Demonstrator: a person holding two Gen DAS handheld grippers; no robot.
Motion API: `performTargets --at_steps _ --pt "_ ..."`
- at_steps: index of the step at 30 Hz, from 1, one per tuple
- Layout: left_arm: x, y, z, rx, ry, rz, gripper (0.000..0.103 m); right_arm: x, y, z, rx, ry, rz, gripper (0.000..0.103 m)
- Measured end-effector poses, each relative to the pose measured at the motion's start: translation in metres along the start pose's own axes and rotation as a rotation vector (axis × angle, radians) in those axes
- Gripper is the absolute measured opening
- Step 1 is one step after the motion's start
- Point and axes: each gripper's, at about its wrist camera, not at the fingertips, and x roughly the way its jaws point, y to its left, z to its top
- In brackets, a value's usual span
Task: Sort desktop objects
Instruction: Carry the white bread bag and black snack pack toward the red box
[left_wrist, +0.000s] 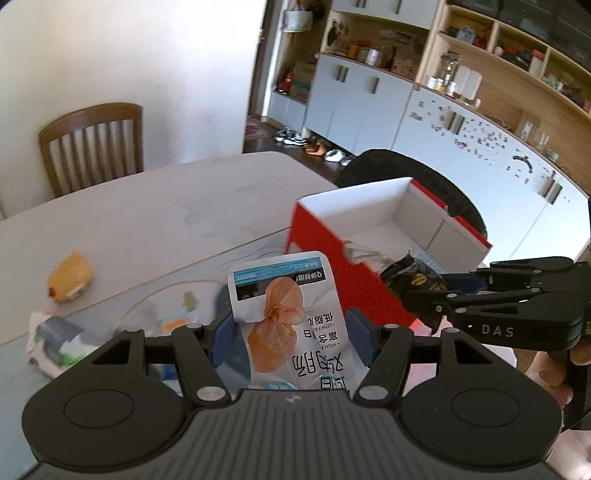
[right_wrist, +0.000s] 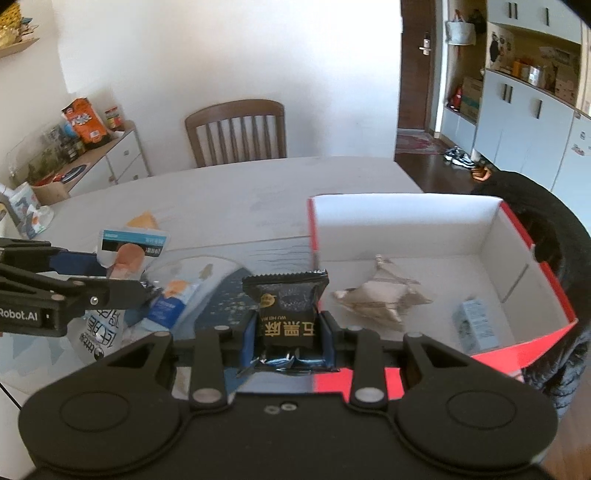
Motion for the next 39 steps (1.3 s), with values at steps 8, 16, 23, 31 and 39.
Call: performTargets --at_steps 8,16,23,31,39 --pt "0.022 -0.042 0.018 0.065 0.005 -0.045 0.063 -0.004 -0.037 0.001 0.028 -0.010 -0.026 0.033" --pt "0.045 -0.075 0.028 0.116 0.025 -0.071 0.063 -0.007 -0.068 -0.002 0.041 -0.013 -0.046 0.033" --pt "0.071 -0.104 0.039 0.178 0.044 -0.075 0.063 -0.004 -0.099 -0.003 0.045 -0.005 -0.074 0.033" --pt "0.106 -0.128 0.055 0.236 0.079 -0.084 0.063 0.008 -0.134 0.005 0.050 -0.006 -0.106 0.033" --pt "0.150 -0.133 0.068 0.239 0.162 -0.113 0.063 0.034 -0.157 0.014 0.022 0.031 -0.125 0.033"
